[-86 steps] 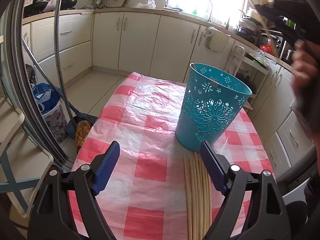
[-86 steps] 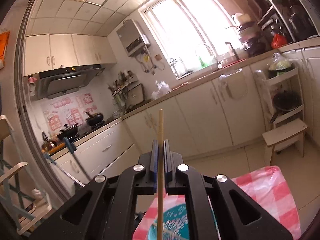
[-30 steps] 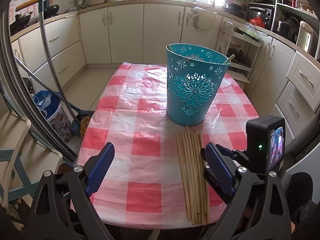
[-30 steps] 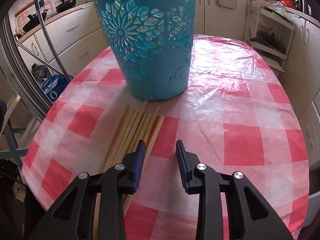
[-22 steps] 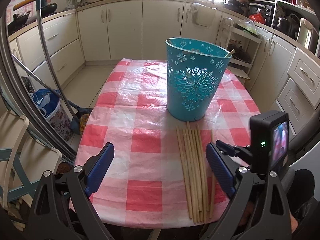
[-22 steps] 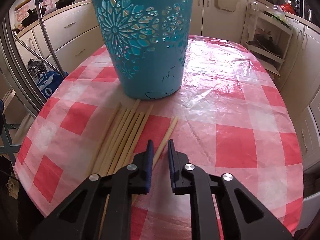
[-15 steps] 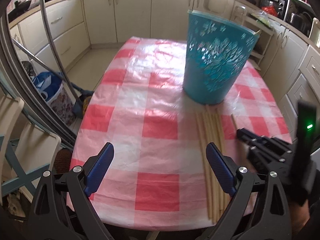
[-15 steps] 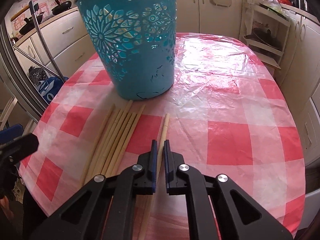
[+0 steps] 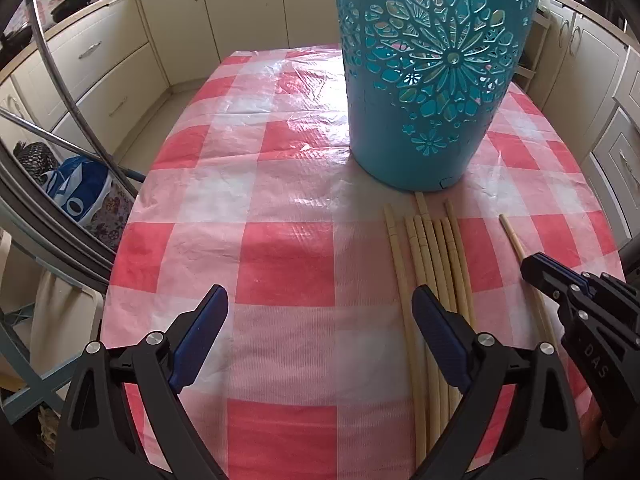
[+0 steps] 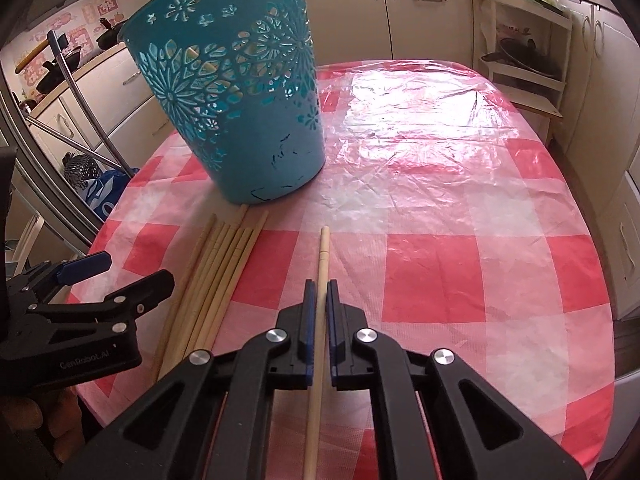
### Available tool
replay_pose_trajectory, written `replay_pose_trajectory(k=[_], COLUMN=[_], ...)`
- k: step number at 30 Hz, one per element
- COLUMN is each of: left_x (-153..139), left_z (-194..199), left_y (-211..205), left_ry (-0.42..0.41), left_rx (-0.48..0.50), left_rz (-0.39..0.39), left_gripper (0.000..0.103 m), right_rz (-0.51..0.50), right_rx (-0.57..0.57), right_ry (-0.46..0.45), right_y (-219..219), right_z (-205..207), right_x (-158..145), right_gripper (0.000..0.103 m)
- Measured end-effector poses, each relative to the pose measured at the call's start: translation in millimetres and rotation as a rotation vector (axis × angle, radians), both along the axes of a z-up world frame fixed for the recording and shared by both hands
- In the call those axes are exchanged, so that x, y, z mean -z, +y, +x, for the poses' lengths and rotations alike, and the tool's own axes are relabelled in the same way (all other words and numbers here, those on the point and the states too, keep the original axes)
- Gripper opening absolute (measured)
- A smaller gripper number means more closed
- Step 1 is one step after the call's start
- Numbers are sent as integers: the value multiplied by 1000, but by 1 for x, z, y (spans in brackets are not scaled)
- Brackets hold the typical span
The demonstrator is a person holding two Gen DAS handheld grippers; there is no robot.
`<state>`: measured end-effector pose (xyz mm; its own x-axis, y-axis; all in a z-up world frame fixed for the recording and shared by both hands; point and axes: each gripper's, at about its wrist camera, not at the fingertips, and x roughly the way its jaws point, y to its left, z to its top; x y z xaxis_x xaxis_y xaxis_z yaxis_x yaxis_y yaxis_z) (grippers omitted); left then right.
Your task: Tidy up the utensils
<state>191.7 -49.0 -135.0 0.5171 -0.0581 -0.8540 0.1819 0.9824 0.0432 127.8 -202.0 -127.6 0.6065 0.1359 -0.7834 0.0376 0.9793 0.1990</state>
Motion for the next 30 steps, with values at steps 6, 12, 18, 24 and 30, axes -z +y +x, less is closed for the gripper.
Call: replay_pose_trajectory(k=[6, 12, 18, 24, 30], left_x=[7, 12, 10, 7, 6], left_z=[9, 13, 16, 14, 14], left_y=[-4, -10, -18, -28, -29], left_ry=[16, 6, -9, -11, 9], left_rx=[-3, 2, 39, 93, 116], left_rz=[15, 19, -9, -27, -53], left_gripper=[89, 89, 67, 37, 15], right_rz=[1, -8, -53, -91, -103], right_rx=[-8, -19, -37, -47, -50], right_ry=[4, 4, -2, 5, 8], right_y=[-1, 0, 4, 7, 8], right_z=[1, 1, 2, 2, 1], right_x=[0, 1, 0, -1, -1], right_gripper=[6, 6, 6, 6, 6])
